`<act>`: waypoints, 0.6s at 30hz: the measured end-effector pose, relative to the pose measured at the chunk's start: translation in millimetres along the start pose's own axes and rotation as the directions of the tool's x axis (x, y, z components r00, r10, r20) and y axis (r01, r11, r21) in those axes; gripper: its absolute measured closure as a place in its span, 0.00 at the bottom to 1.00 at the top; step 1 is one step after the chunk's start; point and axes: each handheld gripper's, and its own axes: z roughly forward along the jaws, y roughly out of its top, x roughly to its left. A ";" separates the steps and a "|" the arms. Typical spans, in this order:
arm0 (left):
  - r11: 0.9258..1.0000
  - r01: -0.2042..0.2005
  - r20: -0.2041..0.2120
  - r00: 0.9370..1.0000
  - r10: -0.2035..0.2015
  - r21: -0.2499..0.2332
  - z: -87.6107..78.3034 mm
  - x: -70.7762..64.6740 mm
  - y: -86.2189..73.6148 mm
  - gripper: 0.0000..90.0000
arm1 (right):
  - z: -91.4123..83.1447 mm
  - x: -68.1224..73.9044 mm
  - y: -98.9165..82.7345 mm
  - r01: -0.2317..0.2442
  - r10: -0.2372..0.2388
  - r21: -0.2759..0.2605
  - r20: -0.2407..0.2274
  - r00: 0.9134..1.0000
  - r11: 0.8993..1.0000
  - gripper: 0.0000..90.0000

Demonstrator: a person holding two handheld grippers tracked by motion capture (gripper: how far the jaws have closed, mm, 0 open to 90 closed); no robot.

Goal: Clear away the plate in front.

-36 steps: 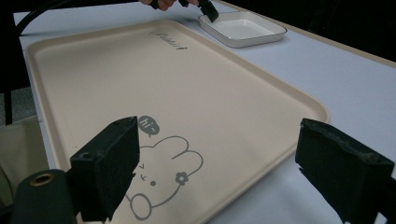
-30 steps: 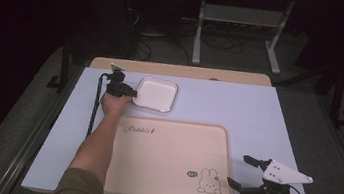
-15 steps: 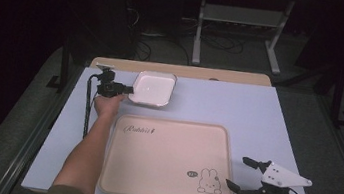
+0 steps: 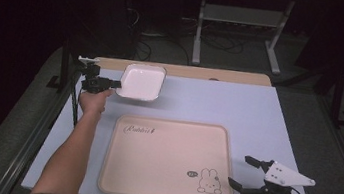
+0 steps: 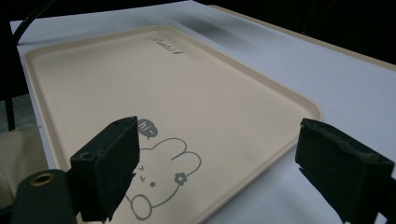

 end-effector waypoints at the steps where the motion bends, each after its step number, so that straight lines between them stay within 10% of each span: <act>1: 1.000 -0.008 0.013 1.000 0.008 -0.006 -4.4 -1.8 -1.7 0.99 | 0.3 0.3 -0.1 -0.001 0.001 0.003 -0.002 1.000 1.000 0.14; 18: 0.998 0.018 0.056 0.998 -0.015 -0.056 -32.8 -8.4 -7.4 0.99 | -6.2 -0.2 -0.1 -0.015 0.015 -0.017 0.013 1.000 1.000 0.14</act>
